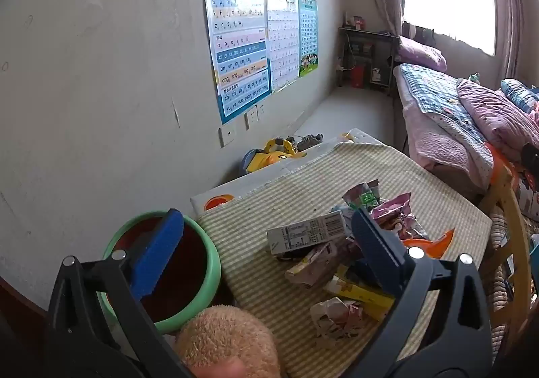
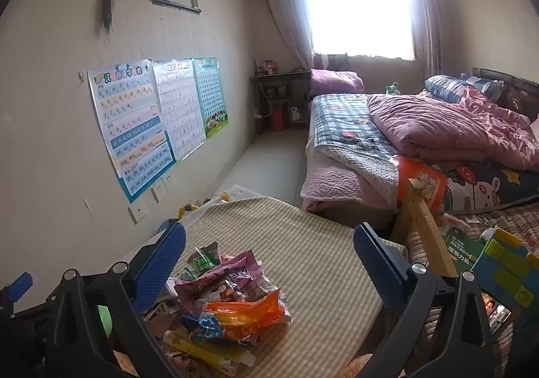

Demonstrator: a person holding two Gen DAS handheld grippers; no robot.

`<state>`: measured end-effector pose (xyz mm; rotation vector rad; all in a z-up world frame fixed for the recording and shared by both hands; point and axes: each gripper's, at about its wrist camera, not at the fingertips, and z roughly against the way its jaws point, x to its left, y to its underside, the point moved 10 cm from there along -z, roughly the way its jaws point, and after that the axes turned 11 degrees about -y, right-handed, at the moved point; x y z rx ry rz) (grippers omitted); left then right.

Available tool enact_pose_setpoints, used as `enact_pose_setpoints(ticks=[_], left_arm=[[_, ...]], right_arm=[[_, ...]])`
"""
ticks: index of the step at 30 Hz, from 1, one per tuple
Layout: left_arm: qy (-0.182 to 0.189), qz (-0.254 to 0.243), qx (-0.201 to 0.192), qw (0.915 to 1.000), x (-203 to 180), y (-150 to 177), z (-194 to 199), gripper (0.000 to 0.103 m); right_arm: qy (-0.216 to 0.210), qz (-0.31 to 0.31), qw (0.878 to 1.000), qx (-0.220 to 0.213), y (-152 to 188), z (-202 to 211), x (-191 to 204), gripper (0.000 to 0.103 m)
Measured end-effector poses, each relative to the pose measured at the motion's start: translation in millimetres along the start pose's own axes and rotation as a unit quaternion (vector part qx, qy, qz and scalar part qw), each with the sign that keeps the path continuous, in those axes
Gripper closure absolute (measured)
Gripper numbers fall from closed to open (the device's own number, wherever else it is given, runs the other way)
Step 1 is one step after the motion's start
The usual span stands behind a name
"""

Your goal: Collect trash

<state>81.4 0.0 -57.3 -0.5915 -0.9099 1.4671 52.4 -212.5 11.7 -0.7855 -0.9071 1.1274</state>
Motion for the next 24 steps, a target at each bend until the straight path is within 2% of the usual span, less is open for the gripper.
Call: enact_pose_setpoints(ticks=[13,24], left_arm=[[-0.008,-0.008,0.008,0.9999,2.6,6.5,2.9,0.005],[-0.011,-0.011,0.018,0.9997,-0.5,10.3,-10.3,0.005]], right_arm=[[0.007,-0.005,1.0,0.009,2.5,-3.4,2.0,0.007],[0.007,-0.009,1.0,0.016,4.2,-6.7,0.5,0.007]])
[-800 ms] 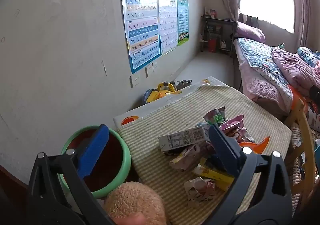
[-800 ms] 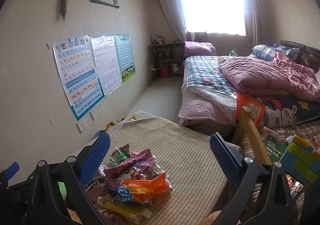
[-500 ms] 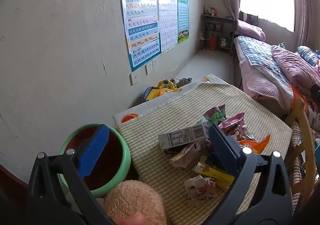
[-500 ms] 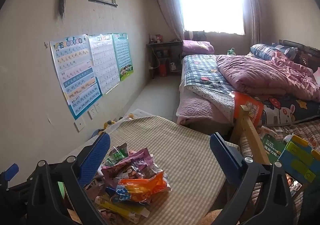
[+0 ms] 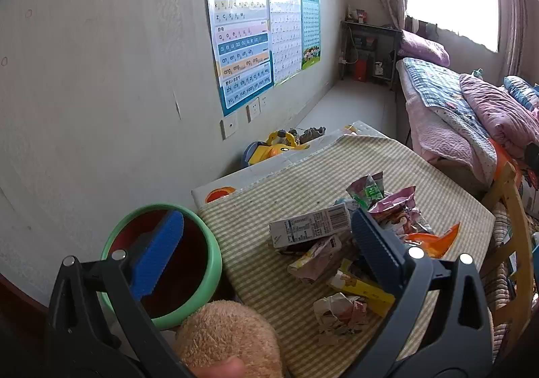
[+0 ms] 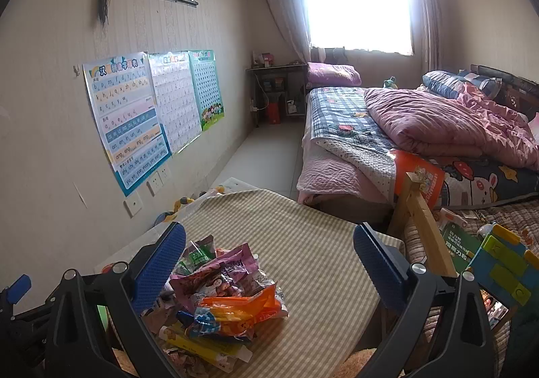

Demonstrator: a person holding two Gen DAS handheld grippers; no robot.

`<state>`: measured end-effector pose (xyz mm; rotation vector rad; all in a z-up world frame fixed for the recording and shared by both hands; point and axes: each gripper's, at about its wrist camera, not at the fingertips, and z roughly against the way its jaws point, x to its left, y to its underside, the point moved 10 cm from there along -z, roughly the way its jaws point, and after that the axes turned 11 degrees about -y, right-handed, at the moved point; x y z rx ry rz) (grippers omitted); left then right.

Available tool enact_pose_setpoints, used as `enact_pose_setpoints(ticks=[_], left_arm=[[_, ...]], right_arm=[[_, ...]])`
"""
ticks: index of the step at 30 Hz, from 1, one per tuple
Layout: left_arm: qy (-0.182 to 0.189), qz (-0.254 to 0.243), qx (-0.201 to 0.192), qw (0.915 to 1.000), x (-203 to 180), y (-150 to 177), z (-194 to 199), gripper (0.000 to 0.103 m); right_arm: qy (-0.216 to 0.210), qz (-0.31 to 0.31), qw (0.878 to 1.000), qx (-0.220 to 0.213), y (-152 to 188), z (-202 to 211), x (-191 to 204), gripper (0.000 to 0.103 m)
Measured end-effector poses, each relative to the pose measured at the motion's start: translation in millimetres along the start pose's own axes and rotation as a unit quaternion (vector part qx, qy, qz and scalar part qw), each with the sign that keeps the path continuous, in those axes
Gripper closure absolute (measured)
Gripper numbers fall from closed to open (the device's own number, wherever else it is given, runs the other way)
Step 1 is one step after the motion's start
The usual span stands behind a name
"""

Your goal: Collect trash

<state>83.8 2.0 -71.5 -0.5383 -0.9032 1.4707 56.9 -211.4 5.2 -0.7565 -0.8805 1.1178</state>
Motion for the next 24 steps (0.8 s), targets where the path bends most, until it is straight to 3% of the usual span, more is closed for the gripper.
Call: enact_pose_setpoints(ticks=[24], left_arm=[[-0.007,0.004,0.011,0.9999,4.2,5.8,-6.9,0.005]], right_arm=[[0.003,-0.002,1.0,0.011,5.6,-3.2,-1.8,0.007]])
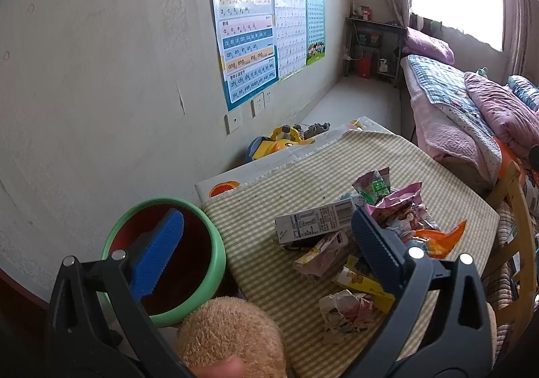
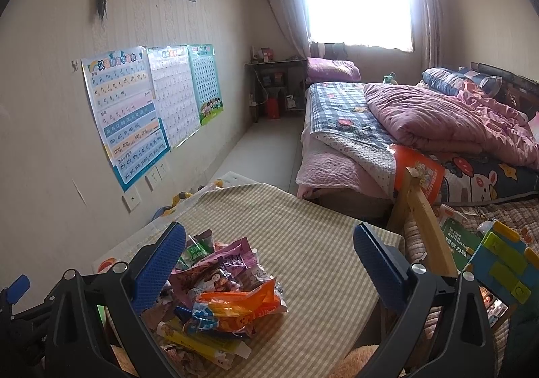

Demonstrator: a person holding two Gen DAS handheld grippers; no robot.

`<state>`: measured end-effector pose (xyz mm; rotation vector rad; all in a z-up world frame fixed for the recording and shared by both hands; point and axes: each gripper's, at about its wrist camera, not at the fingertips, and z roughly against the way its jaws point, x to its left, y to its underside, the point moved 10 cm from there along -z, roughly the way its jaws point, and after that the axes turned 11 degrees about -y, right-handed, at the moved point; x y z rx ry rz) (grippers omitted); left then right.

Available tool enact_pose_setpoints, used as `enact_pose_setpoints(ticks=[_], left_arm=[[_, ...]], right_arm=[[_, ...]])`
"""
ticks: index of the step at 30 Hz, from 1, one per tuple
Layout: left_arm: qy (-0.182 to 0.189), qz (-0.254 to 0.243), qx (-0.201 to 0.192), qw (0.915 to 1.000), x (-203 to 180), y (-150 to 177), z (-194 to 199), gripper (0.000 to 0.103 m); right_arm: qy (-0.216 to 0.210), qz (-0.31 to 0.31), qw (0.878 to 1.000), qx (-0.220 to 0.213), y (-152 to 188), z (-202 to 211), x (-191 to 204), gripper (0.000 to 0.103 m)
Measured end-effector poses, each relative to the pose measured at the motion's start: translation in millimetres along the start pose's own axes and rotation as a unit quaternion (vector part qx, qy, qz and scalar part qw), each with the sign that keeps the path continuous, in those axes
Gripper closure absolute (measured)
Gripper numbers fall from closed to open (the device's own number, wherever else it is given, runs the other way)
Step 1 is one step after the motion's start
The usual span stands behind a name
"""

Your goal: Collect trash

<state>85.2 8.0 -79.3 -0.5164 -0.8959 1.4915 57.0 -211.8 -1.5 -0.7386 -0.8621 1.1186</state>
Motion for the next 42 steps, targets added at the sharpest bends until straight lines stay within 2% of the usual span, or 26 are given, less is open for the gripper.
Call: enact_pose_setpoints(ticks=[15,20,28,30,32,34,35,38,42], left_arm=[[-0.015,0.008,-0.012,0.9998,8.6,-2.0,2.2,0.005],[0.006,0.025,0.0,0.9997,8.0,-0.9,0.4,0.005],[0.004,0.029,0.005,0.9996,9.7,0.1,-4.7,0.005],[0.004,0.017,0.008,0.9998,8.0,2.9,-7.8,0.005],[-0.02,-0.007,0.007,0.9997,7.4,8.6,-12.7,0.005],[-0.026,-0.026,-0.001,0.9993,4.0,12.6,-16.8,0.005],[-0.022,-0.037,-0.006,0.9991,1.1,13.5,-20.4,0.005],[0.023,-0.068,-0.001,0.9974,-17.3,17.4,-37.0,0.005],[0.048,-0.15,0.018,0.9874,-46.2,24.1,-75.7,0.005]], right_arm=[[0.0,-0.001,1.0,0.006,1.4,-2.1,0.5,0.007],[0.0,-0.001,1.0,0.007,1.9,-2.2,1.2,0.007],[0.001,-0.005,1.0,0.012,6.3,-5.4,-1.2,0.007],[0.001,-0.006,1.0,0.015,7.9,-7.7,-1.6,0.007],[0.0,-0.006,1.0,0.02,10.6,-10.2,-2.1,0.007],[-0.001,-0.006,1.0,0.025,13.7,-13.8,-2.9,0.007],[-0.002,-0.006,1.0,0.028,15.0,-15.7,-3.0,0.007],[-0.003,-0.007,0.999,0.044,23.9,-23.7,-5.3,0.007],[-0.01,-0.018,0.998,0.064,33.4,-31.6,-9.3,0.007]])
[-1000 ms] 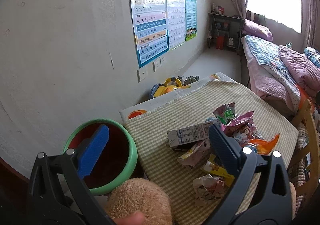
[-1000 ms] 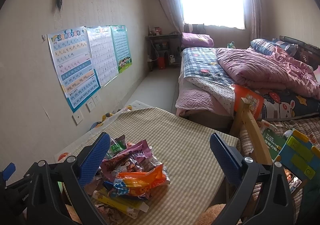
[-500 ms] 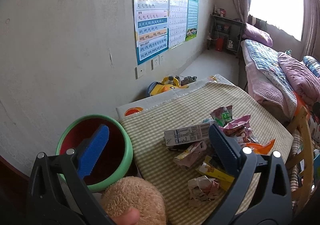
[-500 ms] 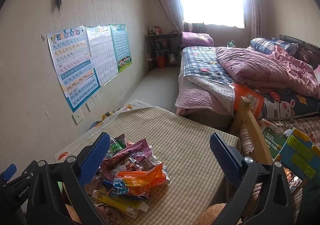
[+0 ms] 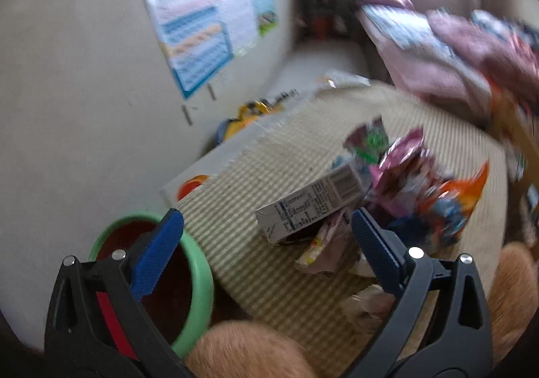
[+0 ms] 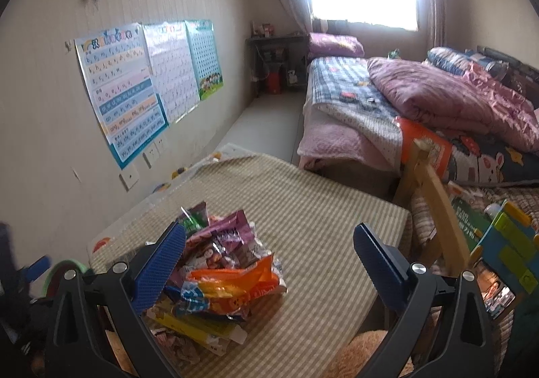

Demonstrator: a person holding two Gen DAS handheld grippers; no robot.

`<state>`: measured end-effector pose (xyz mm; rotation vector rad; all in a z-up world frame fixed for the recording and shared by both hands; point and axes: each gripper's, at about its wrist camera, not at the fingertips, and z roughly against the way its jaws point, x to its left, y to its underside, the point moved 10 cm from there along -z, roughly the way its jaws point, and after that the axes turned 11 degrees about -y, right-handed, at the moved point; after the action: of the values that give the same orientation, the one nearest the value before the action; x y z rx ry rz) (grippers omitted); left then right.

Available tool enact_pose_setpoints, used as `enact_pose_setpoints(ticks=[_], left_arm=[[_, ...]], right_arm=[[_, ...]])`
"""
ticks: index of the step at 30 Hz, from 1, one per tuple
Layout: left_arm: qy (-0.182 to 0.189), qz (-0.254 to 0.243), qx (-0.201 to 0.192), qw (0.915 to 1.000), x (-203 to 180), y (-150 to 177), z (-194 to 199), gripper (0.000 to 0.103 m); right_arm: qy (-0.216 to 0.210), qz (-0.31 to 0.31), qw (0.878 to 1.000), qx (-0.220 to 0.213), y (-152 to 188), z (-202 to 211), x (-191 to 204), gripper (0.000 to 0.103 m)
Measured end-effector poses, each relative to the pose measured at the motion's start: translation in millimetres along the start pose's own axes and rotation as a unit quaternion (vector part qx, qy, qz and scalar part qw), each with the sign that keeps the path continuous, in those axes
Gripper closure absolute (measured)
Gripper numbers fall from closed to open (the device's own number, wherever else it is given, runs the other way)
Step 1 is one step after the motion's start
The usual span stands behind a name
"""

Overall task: Collect trash
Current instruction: 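Grasp the white milk carton with the left gripper, then carry the milk carton toward the bin while the right gripper grasps the orange snack bag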

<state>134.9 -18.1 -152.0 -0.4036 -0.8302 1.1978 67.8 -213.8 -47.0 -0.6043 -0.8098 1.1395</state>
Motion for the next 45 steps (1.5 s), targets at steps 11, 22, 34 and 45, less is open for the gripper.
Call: enact_pose_setpoints(ticks=[11,22,34,45], left_arm=[[0.049,-0.112,0.072,0.9899,-47.1,10.5,-75.6,0.007],[0.074,-0.108,0.117,0.9845,-67.2,4.4,-101.7,0.056],[0.081,0.072,0.061,0.9922,-7.7,-1.7,-19.8,0.061],[0.1,0.108,0.065,0.9869,0.2,31.9,24.9,0.067]], right_arm=[[-0.012,-0.025,0.999,0.038,16.1,-26.4,-17.9,0.007],[-0.086,-0.037,0.99,0.102,40.9,-49.7,-4.0,0.007],[-0.153,-0.152,0.956,0.197,83.1,-86.3,12.8,0.007],[-0.178,-0.166,0.95,0.198,91.0,-90.0,16.3,0.077]])
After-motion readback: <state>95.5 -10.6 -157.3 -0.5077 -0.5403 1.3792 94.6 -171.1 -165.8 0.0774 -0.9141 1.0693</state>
